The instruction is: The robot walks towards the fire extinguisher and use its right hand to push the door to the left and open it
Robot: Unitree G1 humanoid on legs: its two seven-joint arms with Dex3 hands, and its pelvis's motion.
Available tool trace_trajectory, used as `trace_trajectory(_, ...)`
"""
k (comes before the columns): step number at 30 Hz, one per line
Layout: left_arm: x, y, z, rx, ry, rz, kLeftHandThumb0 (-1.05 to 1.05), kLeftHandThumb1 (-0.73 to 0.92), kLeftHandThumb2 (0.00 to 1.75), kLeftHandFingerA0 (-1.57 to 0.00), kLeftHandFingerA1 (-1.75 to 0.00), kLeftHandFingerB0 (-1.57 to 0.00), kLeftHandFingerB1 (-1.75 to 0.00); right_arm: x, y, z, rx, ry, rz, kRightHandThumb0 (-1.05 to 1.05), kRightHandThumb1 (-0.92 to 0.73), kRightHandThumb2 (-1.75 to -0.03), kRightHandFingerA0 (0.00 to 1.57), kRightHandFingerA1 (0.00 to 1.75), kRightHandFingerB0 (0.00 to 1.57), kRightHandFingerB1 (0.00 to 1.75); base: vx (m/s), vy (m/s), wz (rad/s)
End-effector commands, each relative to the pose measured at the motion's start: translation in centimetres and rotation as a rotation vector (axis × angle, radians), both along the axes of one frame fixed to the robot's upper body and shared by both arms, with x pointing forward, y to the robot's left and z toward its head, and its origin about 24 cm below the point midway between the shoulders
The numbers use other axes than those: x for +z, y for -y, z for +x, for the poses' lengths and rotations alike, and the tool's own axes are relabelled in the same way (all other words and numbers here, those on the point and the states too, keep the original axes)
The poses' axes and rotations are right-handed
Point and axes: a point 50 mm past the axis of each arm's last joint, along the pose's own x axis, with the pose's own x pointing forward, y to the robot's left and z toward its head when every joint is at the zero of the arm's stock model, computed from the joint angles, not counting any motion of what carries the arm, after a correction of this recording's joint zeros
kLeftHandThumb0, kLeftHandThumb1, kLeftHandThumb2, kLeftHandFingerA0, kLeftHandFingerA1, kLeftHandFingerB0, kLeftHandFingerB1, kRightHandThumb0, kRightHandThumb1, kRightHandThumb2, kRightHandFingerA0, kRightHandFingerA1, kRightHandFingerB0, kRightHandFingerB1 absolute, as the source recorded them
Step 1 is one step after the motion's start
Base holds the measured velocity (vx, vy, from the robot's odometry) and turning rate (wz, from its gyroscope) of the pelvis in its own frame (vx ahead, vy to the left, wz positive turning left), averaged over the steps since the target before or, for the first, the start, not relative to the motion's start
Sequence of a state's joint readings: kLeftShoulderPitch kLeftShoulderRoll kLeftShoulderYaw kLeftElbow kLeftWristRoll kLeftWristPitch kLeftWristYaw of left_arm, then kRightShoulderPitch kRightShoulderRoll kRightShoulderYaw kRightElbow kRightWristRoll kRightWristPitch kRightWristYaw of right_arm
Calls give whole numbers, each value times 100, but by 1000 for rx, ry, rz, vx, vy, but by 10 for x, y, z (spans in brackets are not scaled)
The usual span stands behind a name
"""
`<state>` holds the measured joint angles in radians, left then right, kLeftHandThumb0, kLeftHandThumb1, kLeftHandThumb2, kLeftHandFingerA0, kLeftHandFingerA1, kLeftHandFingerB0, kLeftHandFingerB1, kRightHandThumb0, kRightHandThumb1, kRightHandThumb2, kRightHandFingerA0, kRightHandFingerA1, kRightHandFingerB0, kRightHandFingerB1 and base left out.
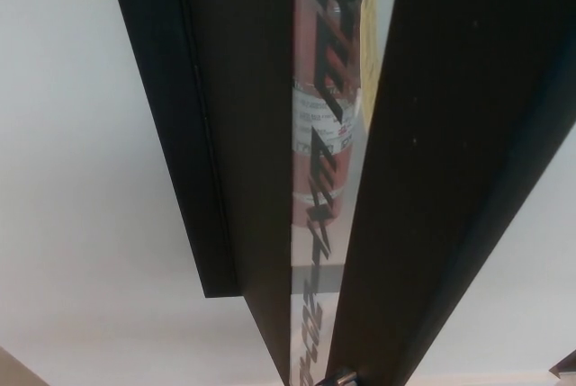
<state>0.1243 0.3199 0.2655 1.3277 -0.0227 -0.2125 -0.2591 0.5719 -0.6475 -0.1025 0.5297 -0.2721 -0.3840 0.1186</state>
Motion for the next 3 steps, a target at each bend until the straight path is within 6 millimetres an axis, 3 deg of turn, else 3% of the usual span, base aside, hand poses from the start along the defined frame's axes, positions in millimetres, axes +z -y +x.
trace_trajectory(1,3,-7,-2,17,-9,9,-71,51,52,-29,-108,-24,-86,3,0,3,4,22,2,-35,-45,-99,0,51,0,51,0,0,0)
trace_trajectory(3,3,-7,-2,18,-10,10,-71,51,52,-29,-108,-24,-86,3,0,3,4,22,2,-35,-45,-99,0,51,0,51,0,0,0)
